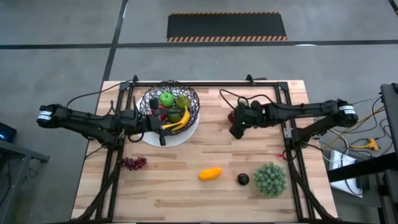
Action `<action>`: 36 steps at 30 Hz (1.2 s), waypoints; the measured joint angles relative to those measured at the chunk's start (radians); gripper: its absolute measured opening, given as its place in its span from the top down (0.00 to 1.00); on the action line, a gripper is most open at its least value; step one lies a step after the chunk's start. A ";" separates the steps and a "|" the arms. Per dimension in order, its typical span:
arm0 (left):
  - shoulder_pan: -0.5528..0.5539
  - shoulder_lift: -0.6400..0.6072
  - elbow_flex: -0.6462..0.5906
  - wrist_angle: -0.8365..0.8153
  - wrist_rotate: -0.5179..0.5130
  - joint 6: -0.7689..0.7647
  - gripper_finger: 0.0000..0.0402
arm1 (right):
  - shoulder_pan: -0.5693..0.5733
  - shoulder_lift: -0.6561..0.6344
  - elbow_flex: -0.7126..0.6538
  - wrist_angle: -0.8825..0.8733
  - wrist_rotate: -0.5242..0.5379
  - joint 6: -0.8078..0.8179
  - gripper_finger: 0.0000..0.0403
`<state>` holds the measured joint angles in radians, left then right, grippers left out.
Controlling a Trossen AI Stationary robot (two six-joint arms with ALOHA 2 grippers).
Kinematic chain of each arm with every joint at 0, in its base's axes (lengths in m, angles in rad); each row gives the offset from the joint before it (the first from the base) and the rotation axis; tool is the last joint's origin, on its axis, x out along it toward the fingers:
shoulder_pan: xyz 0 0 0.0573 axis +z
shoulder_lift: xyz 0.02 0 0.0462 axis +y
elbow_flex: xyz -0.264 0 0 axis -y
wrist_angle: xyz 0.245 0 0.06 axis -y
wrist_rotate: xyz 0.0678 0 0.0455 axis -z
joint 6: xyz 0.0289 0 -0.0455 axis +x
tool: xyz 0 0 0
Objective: Build produce basket
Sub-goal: Put the red apple into the woven basket
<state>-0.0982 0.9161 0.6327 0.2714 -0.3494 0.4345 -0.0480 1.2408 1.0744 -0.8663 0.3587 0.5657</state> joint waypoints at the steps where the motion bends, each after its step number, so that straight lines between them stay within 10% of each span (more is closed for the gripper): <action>1: 0.000 0.000 0.000 0.000 0.000 0.000 0.51 | -0.010 0.002 -0.003 -0.034 0.000 0.023 0.45; 36: 0.000 0.006 0.000 0.034 -0.007 0.018 0.51 | -0.108 0.258 -0.095 0.053 0.010 0.104 0.45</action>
<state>-0.0978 0.9226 0.6327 0.3058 -0.3568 0.4526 -0.1558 1.4990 0.9794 -0.8128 0.3686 0.6697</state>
